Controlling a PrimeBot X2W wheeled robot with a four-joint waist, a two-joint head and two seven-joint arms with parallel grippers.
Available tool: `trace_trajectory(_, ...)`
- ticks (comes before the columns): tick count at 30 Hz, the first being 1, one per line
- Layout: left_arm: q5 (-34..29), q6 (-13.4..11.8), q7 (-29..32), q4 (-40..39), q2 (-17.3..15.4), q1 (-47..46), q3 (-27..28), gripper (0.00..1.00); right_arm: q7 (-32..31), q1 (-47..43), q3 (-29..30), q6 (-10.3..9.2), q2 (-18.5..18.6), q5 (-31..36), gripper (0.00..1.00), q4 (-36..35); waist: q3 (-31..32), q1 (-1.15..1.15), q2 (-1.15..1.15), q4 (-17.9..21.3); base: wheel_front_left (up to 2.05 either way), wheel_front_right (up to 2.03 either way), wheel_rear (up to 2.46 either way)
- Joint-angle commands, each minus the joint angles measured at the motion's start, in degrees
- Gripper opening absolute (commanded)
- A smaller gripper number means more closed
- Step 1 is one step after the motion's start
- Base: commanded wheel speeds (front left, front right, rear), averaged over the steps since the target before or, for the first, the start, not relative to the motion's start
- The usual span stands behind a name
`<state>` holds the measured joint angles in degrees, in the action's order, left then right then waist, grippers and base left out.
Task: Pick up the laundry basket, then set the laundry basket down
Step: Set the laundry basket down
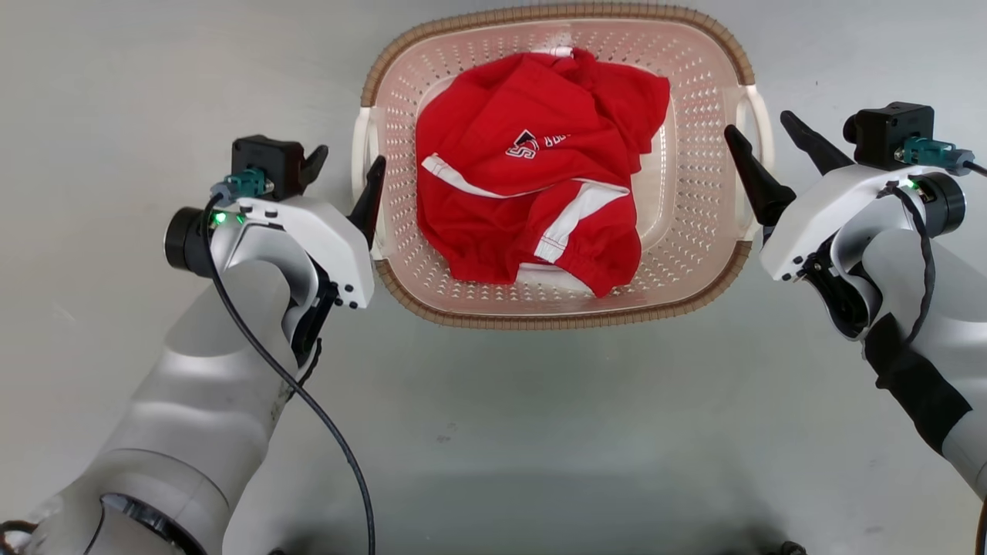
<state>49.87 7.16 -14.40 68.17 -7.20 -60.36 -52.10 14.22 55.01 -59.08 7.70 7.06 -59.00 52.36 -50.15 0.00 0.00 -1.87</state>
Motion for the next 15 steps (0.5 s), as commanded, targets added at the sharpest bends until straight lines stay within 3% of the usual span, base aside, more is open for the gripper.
trace_trajectory(1,-0.52,0.32,-0.6,-0.54,-1.91,2.26,1.4,1.0,0.78,-2.9,-0.14,-0.21,0.61,-0.12,1.0,-0.25,1.53,0.0,0.0,-0.31,0.0,0.0,0.0)
trace_trajectory(9,-1.01,0.32,-0.6,-2.98,-2.91,6.29,4.74,1.0,0.78,-4.69,0.85,-0.21,0.65,0.55,1.0,-0.72,6.98,0.0,0.0,-0.11,0.0,0.0,0.0)
trace_trajectory(15,-4.66,-0.34,-0.6,-5.81,-3.34,9.94,9.8,1.0,0.78,-7.19,2.63,-0.21,0.98,1.2,1.0,-1.98,12.63,0.0,0.0,-0.08,0.0,0.0,0.0)
